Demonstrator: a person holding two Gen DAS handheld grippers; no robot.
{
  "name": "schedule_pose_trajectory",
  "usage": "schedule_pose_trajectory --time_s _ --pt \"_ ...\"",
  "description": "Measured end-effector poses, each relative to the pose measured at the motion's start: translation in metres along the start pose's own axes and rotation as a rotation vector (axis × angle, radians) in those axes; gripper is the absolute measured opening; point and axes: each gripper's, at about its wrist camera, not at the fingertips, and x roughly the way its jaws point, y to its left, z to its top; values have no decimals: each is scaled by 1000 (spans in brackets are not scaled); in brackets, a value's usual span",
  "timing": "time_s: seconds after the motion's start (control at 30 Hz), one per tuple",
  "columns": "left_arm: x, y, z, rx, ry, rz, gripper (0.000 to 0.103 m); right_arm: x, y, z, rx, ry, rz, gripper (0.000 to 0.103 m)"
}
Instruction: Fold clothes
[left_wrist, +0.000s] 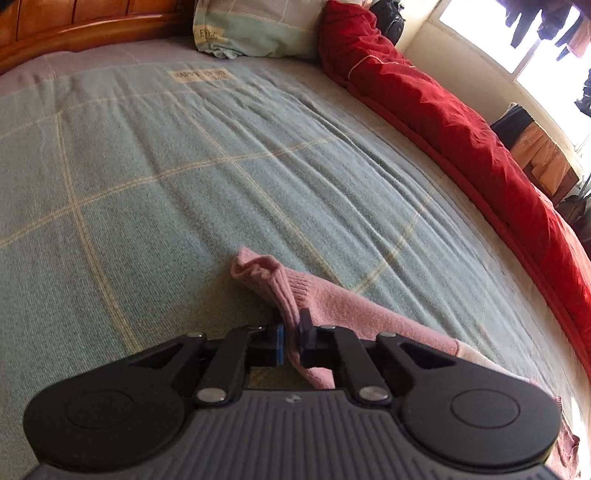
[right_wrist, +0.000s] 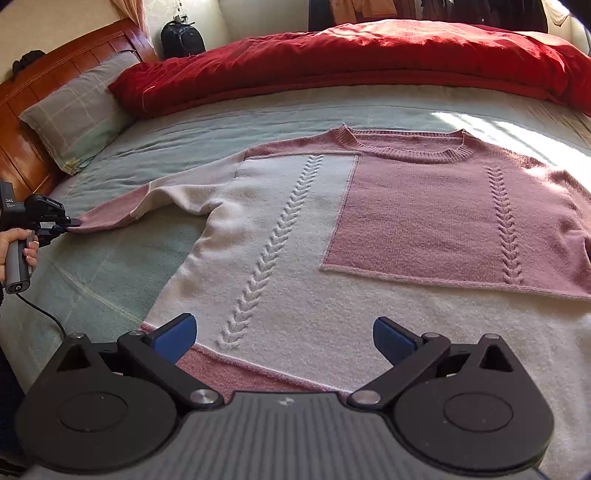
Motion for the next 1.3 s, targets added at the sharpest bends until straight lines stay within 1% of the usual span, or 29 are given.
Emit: schedule_pose_trajectory --time_s 0.13,0.23,0.37,0.43,0.47,0.5,0.6,0.67,0.8,0.87,0.9,0.93,0.97,1.0,1.03,1.13,1.17,1.2,1.23,1.27,1.3 --pt "-9 -16 17 97 -49 -3 5 -1 0 -1 -2 2 -1 103" --pt "-13 -34 31 185 -105 -8 5 0 1 -1 -4 6 -3 103" --pt "-18 -53 47 261 -188 -53 5 2 3 -1 -14 10 -6 103" --pt "-20 -59 51 302 -216 -58 5 4 3 -2 -17 15 -10 103" --pt "-17 -60 52 308 -214 -54 5 5 3 -2 -18 17 -11 103" --pt "-12 -58 52 298 -194 -47 5 6 3 -3 -19 20 -13 103" --pt "3 -42 47 248 -112 -6 5 8 3 -3 -21 22 -14 103" --pt "13 -28 38 236 -66 23 5 9 3 -3 -18 24 -16 103" --pt "24 1 22 182 -6 20 8 12 5 -3 -28 34 -17 103" --pt "24 9 20 182 4 26 17 12 7 -4 -34 35 -18 103" --pt "23 12 20 179 2 35 19 12 7 -4 -37 35 -16 103" --pt "20 15 23 170 -9 54 23 11 7 -3 -37 33 -16 103" --pt "17 17 26 169 -21 84 25 11 8 -3 -37 32 -15 103" --pt "14 17 29 183 -32 128 23 11 8 -3 -37 31 -15 103" --pt "10 15 31 202 -38 151 20 10 8 -3 -37 30 -14 103" --pt "-5 3 34 253 -47 136 20 9 9 -3 -35 26 -7 103" --pt "-9 -5 33 277 -42 119 21 8 9 -4 -35 25 -5 103" --pt "-13 -18 29 311 -27 83 21 9 10 -4 -36 23 -5 103" --pt "-16 -32 26 345 -11 48 25 9 11 -4 -38 23 -4 103" --pt "-19 -47 20 386 5 11 31 8 12 -5 -39 22 -2 103" --pt "-21 -64 13 436 21 -28 33 8 13 -5 -41 22 0 103"
